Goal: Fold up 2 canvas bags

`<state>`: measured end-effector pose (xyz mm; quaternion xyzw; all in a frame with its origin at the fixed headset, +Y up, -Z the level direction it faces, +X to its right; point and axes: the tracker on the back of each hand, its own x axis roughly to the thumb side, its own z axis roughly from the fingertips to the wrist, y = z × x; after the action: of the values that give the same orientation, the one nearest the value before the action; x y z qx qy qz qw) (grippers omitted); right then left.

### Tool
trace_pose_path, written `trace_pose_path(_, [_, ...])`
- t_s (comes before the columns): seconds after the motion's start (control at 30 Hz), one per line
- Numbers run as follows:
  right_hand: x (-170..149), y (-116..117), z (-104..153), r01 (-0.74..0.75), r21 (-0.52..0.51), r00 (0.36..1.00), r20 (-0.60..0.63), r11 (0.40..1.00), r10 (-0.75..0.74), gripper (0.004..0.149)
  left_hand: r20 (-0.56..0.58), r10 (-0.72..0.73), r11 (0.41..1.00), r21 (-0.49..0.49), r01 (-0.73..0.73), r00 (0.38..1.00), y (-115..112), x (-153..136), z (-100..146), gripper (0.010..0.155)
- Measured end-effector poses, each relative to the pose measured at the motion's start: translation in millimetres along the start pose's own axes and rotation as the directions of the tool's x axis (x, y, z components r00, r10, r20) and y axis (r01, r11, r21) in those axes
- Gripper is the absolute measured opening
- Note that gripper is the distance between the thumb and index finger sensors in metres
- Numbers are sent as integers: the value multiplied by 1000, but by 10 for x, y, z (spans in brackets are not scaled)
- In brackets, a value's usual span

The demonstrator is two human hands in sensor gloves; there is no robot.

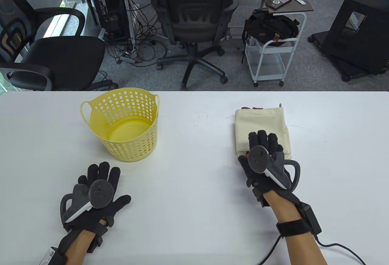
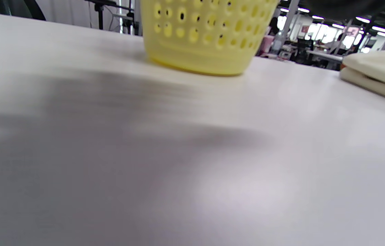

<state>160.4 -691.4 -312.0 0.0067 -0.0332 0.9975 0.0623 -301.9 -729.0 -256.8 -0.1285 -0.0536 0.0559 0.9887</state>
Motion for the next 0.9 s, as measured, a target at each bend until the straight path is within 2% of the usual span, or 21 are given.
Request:
trace_pose_path(0.17, [239,277,367,-29,89,998,59,996,24,80,0,-8,1000,-12,8,1000,-26,20,5,92])
trace_pose_path(0.33, [257,554,459,-55,104,994,96,993,45,79,10,-13,1000,-11,13,1000,-22,56,5,91])
trace_pose_path(0.37, [245,590,451,-73,135,993,99,988,60,79,11,-19,1000,-10,19,1000,-23,65,7,91])
trace_pose_path(0.53, [208,669,444,-72,172,993,102,982,55,80,15,-28,1000,-14,28,999,-30,87,8,91])
trace_pose_path(0.9, [215,650,454,-76,209,991,120,975,52,80,19,-30,999,-20,31,999,-32,116,15,91])
